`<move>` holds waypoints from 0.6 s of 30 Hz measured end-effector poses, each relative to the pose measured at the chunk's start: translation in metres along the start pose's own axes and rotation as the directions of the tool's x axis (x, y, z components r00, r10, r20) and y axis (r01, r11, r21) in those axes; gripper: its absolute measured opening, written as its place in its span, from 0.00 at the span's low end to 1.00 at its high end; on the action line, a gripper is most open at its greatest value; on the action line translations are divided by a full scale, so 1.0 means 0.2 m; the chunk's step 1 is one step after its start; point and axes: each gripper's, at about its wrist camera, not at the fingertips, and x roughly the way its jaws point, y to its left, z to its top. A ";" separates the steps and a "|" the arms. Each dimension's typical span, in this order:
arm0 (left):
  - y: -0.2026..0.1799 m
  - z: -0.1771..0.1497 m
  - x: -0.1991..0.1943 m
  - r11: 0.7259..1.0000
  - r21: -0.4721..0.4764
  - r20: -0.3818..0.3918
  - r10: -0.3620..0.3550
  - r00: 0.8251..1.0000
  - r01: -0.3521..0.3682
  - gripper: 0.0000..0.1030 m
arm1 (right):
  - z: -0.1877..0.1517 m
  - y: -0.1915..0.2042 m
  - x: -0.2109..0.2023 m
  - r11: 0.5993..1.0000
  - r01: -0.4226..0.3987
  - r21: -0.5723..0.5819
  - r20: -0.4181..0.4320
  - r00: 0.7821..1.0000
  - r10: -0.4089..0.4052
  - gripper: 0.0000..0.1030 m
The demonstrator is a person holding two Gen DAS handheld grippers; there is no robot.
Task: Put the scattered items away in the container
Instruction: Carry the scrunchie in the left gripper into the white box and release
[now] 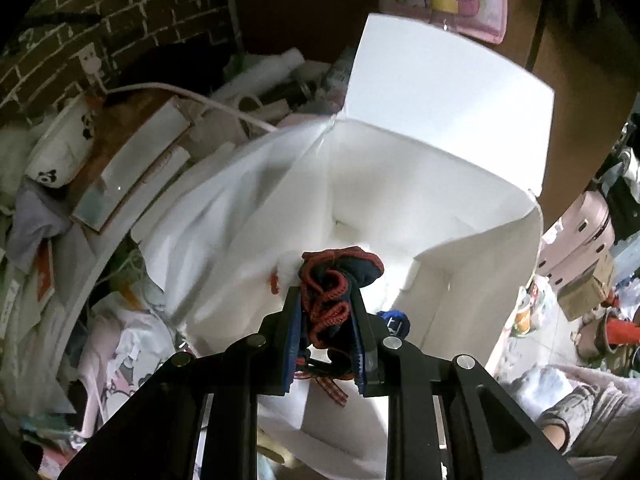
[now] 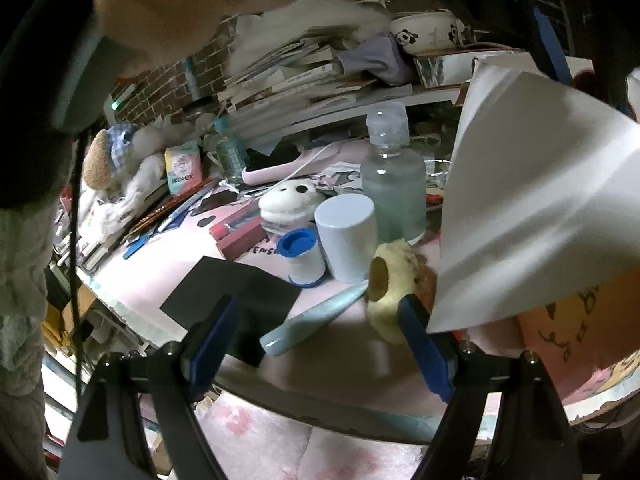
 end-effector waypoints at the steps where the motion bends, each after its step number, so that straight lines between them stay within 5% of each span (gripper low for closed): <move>1: 0.00 0.00 0.01 1.000 0.000 -0.006 0.002 1.000 -0.002 0.16 | 0.00 0.00 0.00 1.000 0.000 0.000 0.000 1.000 0.000 0.77; 8: 0.00 0.00 0.02 1.000 0.001 -0.019 0.011 1.000 -0.011 0.28 | -0.01 -0.01 -0.01 1.000 0.003 0.011 0.002 1.000 -0.003 0.77; 11: 0.00 0.00 0.01 1.000 -0.006 -0.009 0.015 1.000 -0.015 0.43 | -0.02 -0.02 -0.01 1.000 0.006 0.015 0.003 1.000 -0.006 0.77; 13: 0.00 -0.01 -0.01 1.000 -0.011 0.015 0.016 1.000 -0.016 0.63 | -0.02 -0.02 -0.01 1.000 0.010 0.016 0.003 1.000 -0.010 0.77; 18: 0.00 -0.03 -0.12 0.999 -0.024 0.107 -0.019 0.994 0.022 0.80 | -0.02 -0.02 -0.01 1.000 0.016 0.011 0.008 1.000 -0.016 0.77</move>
